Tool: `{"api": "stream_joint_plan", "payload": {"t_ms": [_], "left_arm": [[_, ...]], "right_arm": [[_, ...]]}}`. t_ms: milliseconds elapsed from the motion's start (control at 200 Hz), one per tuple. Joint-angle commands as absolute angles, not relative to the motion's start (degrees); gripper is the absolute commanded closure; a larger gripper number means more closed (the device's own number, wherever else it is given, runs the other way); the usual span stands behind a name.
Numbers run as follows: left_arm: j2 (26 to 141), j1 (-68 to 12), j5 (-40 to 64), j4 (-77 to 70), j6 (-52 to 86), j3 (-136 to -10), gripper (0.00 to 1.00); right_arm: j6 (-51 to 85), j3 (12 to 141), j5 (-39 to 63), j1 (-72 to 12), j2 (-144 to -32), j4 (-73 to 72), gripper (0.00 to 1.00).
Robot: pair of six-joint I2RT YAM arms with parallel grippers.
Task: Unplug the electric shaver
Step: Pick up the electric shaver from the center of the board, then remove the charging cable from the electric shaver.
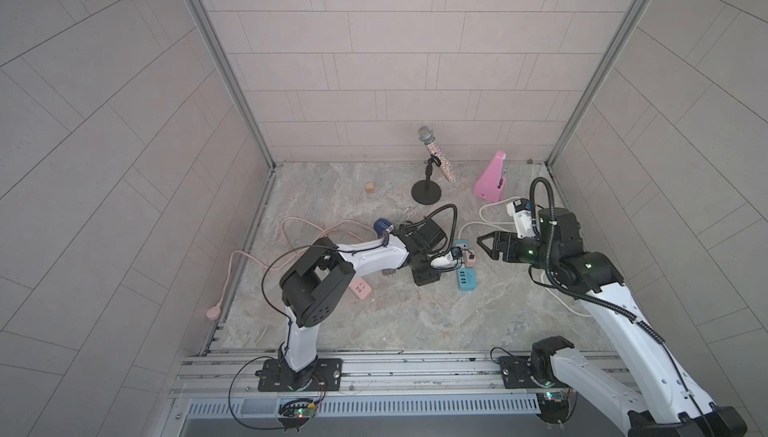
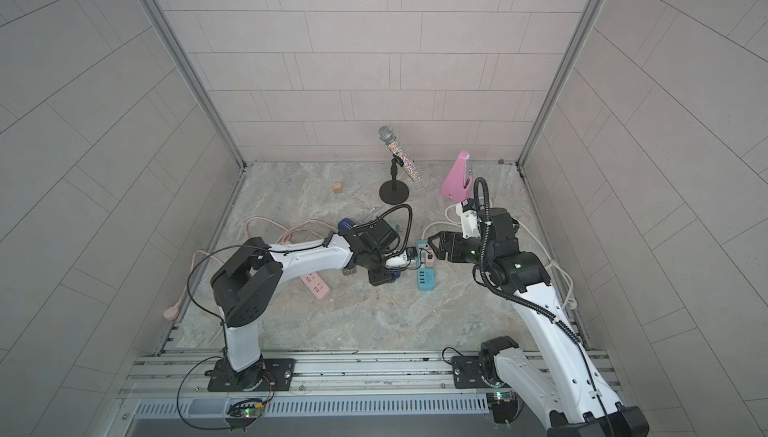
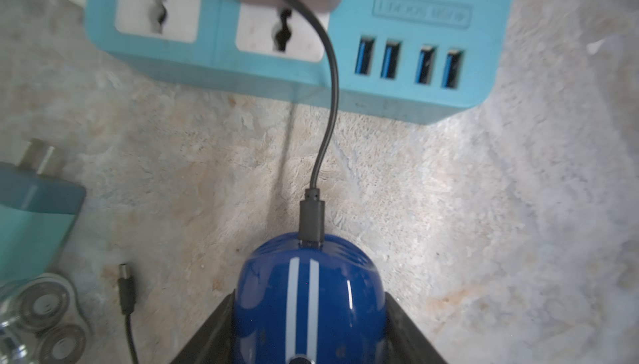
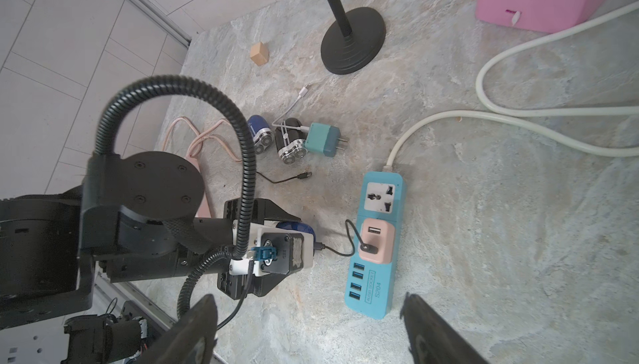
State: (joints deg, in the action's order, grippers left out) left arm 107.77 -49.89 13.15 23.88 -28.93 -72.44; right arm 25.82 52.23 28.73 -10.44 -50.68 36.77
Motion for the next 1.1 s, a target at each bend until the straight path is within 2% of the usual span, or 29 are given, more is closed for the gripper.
{"api": "stream_joint_plan", "payload": {"t_ms": [0,120,265,405,455,530,710,971,1096], "left_arm": [[102.01,-49.69,16.35,22.71,-28.50,-71.77,0.49],[99.09,-49.67,17.30,22.06,-27.93,-70.82,0.49],[97.00,-49.66,18.25,21.80,-27.49,-70.09,0.50],[95.68,-49.66,18.97,21.24,-26.92,-69.27,0.51],[95.29,-49.66,18.99,21.27,-26.77,-69.21,0.52],[94.72,-49.66,19.44,21.44,-26.65,-69.11,0.52],[93.44,-49.66,19.90,20.97,-26.37,-68.57,0.53],[90.71,-49.65,20.03,19.70,-25.97,-66.73,0.53],[89.67,-49.66,18.74,18.01,-25.36,-65.48,0.54]], "right_arm": [[27.23,51.16,31.75,-10.11,-50.01,35.89,0.20],[30.32,49.26,36.57,-10.02,-48.10,34.69,0.27],[36.25,43.89,41.10,-10.03,-45.10,30.62,0.31],[51.30,33.32,50.27,-10.76,-43.51,10.98,0.40],[52.54,31.96,49.13,-11.17,-43.68,10.69,0.44],[49.47,32.52,46.35,-12.03,-43.67,14.29,0.44],[50.78,32.21,45.66,-13.93,-45.85,12.10,0.47],[57.85,29.00,45.70,-18.41,-53.29,-1.88,0.53],[58.25,29.50,45.26,-19.25,-55.85,-3.97,0.56]]}}
